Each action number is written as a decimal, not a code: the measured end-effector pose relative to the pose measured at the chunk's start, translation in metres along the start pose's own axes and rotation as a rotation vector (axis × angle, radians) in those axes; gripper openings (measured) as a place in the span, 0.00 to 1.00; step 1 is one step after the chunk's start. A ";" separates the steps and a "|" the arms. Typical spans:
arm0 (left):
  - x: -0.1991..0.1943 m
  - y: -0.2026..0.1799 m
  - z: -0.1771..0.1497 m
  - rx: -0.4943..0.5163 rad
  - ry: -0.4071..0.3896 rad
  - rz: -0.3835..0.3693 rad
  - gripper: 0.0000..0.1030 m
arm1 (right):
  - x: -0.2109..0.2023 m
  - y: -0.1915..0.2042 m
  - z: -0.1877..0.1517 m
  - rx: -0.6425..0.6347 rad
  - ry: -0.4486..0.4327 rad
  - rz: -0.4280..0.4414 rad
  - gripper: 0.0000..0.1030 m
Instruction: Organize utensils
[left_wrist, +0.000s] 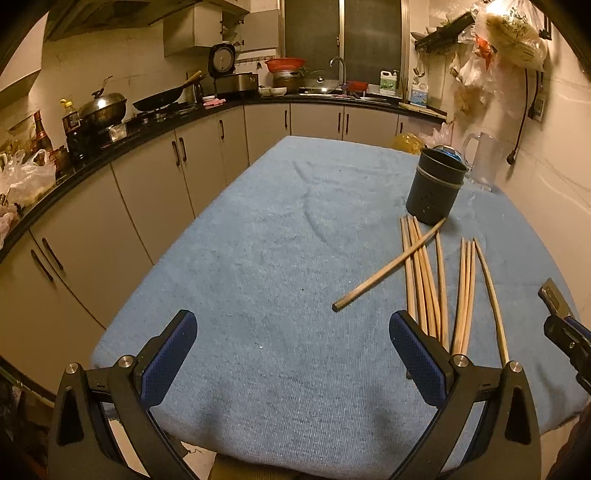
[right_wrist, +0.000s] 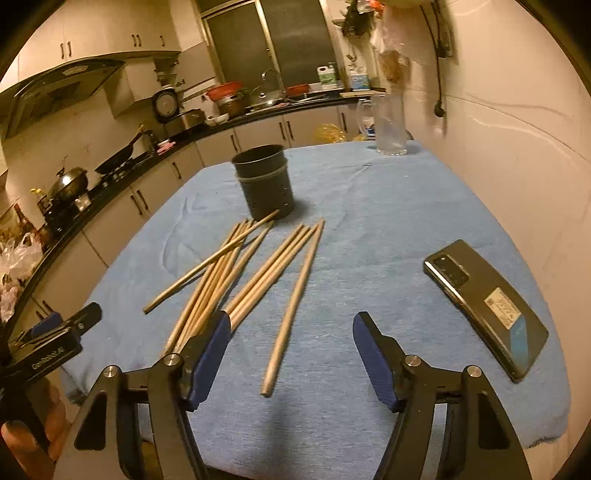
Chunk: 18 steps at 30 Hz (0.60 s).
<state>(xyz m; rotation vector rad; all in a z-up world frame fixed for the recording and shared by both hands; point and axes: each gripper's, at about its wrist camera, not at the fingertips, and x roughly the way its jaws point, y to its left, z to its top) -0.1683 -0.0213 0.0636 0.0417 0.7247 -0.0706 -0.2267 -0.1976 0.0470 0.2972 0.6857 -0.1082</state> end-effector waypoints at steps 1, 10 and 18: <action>0.000 -0.001 -0.001 0.004 0.001 -0.003 1.00 | 0.001 0.001 -0.001 -0.003 0.005 0.001 0.71; 0.002 -0.004 -0.001 0.031 0.015 -0.016 1.00 | 0.006 0.003 -0.003 -0.011 0.026 -0.006 0.71; 0.003 -0.003 -0.001 0.031 0.018 -0.018 1.00 | 0.007 0.005 -0.004 -0.024 0.024 -0.004 0.71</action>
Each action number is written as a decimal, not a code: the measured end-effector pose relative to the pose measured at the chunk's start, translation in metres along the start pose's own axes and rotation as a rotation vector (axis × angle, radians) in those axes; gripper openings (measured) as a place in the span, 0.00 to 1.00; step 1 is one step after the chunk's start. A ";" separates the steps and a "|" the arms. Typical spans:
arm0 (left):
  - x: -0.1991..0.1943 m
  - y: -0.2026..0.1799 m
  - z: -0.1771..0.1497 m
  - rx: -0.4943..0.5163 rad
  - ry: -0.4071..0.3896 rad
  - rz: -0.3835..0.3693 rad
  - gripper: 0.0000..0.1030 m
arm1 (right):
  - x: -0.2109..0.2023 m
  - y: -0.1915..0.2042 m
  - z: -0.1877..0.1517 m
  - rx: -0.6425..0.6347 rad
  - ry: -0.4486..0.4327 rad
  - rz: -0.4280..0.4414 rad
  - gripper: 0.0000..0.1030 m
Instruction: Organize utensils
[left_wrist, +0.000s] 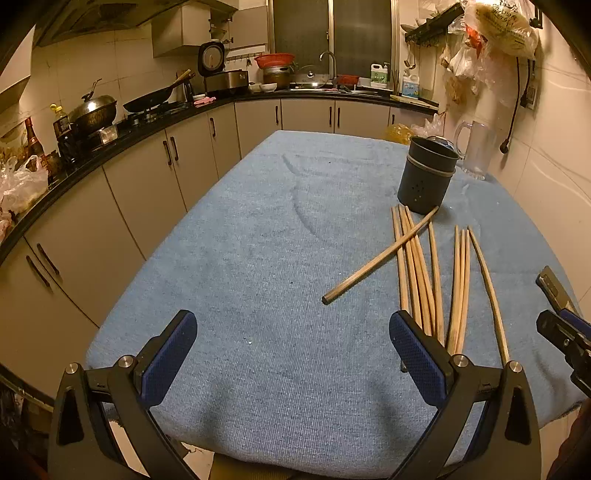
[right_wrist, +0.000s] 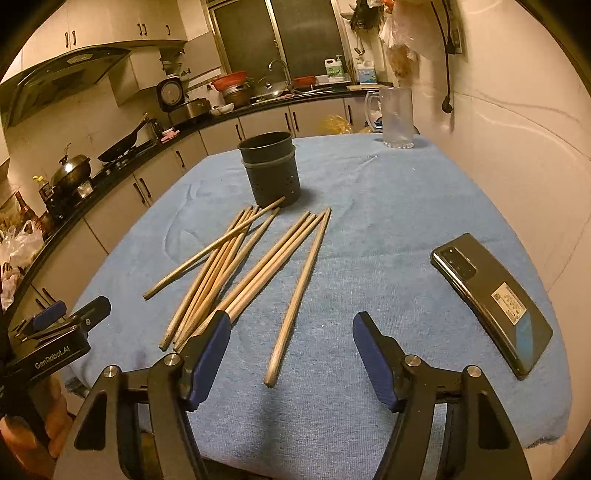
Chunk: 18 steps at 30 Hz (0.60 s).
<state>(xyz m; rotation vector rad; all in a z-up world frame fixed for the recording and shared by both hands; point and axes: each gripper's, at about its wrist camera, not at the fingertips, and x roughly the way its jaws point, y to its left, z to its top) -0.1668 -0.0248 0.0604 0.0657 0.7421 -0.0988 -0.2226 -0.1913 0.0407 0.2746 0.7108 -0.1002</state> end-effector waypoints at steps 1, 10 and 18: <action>0.000 0.000 0.000 0.001 0.002 0.000 1.00 | 0.000 0.000 0.000 -0.001 0.000 0.000 0.71; 0.001 -0.001 0.000 0.005 0.007 0.002 1.00 | 0.001 0.001 -0.002 0.000 0.005 0.002 0.70; 0.002 -0.001 0.000 0.005 0.009 0.001 1.00 | 0.002 0.001 -0.002 -0.002 0.008 0.008 0.69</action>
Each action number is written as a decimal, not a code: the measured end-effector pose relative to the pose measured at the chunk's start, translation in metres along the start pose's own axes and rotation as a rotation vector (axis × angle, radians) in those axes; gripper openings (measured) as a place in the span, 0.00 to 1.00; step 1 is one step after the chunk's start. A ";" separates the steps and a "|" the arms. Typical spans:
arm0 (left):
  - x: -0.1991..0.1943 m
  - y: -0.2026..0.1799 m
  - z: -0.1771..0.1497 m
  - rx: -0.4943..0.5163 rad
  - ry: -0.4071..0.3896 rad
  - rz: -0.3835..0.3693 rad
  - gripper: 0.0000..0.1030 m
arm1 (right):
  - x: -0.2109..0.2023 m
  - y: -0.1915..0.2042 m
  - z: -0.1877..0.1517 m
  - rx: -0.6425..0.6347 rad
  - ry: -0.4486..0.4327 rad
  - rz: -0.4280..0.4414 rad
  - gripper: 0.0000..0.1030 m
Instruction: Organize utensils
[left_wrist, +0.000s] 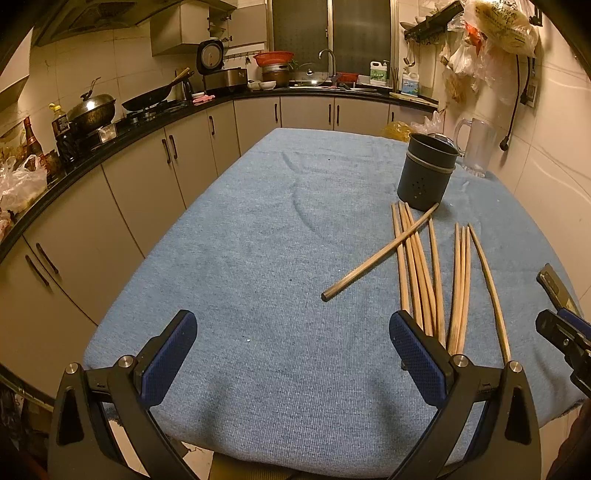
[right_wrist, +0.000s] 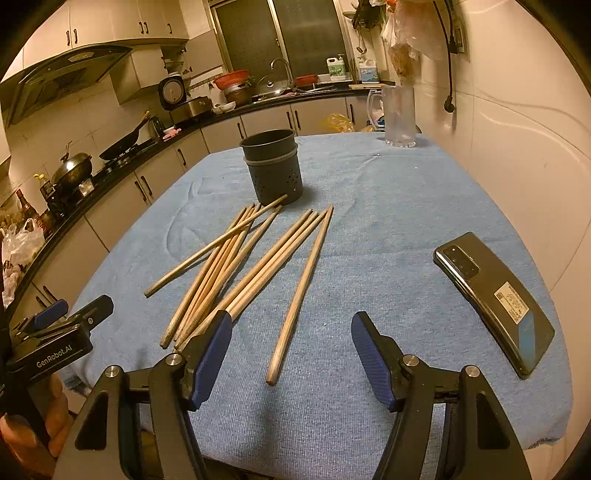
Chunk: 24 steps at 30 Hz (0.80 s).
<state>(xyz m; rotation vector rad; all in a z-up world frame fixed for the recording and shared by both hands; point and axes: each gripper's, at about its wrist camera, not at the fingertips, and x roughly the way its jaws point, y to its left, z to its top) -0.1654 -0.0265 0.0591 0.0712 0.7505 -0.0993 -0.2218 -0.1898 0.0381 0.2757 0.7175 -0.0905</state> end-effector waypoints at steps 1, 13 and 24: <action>0.000 0.000 0.000 0.000 0.001 0.000 1.00 | 0.000 0.000 0.000 -0.001 0.001 0.001 0.68; 0.008 -0.001 -0.004 0.000 0.022 -0.009 1.00 | 0.008 0.001 -0.002 0.009 0.024 0.001 0.69; 0.020 0.005 0.003 0.004 0.061 -0.038 1.00 | 0.016 -0.008 0.002 0.037 0.049 0.016 0.64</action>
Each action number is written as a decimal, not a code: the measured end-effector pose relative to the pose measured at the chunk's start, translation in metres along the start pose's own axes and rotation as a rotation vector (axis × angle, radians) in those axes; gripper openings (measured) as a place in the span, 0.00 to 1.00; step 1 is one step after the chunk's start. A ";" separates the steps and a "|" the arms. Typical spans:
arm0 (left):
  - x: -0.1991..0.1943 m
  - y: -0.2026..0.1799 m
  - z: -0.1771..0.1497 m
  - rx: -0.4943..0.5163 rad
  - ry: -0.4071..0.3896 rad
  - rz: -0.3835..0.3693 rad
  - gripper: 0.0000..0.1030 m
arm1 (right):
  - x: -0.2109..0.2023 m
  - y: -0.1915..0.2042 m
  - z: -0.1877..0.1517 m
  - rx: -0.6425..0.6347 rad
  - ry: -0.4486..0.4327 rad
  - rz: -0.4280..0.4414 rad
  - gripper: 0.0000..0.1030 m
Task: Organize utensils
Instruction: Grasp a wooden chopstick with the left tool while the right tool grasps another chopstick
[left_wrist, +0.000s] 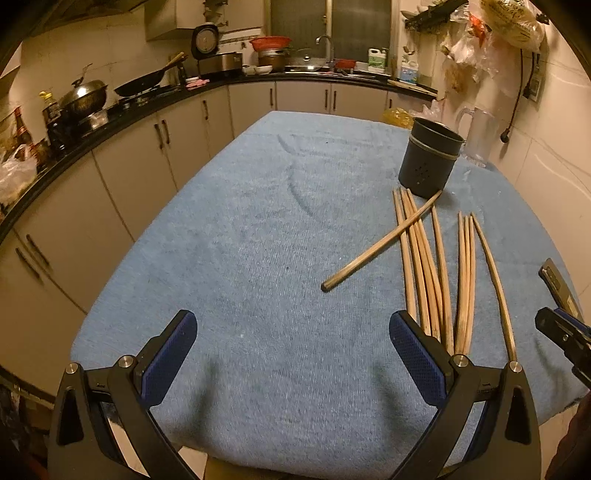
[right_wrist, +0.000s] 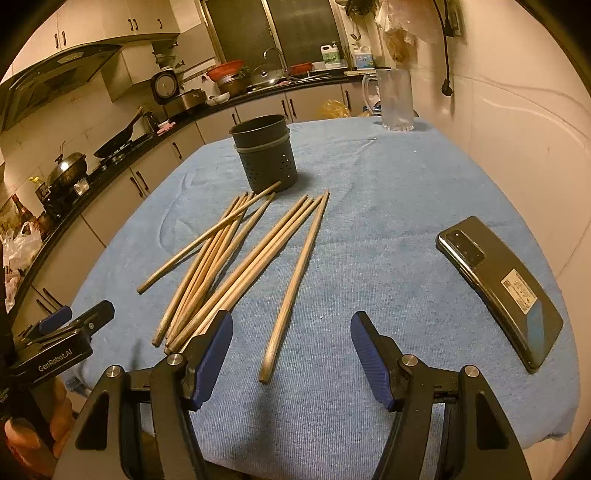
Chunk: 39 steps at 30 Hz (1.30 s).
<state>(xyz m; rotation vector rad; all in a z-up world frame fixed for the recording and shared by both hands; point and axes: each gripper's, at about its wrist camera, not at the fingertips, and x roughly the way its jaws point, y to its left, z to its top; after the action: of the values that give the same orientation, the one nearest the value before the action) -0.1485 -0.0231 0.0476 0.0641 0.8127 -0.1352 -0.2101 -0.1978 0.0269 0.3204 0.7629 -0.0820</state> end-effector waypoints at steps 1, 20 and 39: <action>0.001 0.002 0.007 0.014 -0.005 -0.012 1.00 | 0.002 -0.002 0.002 0.004 0.006 0.008 0.59; 0.086 -0.093 0.101 0.407 0.188 -0.307 0.53 | 0.011 -0.039 0.051 0.105 0.040 0.054 0.38; 0.130 -0.099 0.120 0.362 0.286 -0.306 0.07 | 0.033 -0.061 0.060 0.128 0.070 0.080 0.38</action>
<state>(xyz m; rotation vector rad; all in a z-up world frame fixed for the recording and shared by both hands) 0.0117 -0.1468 0.0355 0.3057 1.0731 -0.5721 -0.1577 -0.2732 0.0292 0.4775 0.8154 -0.0446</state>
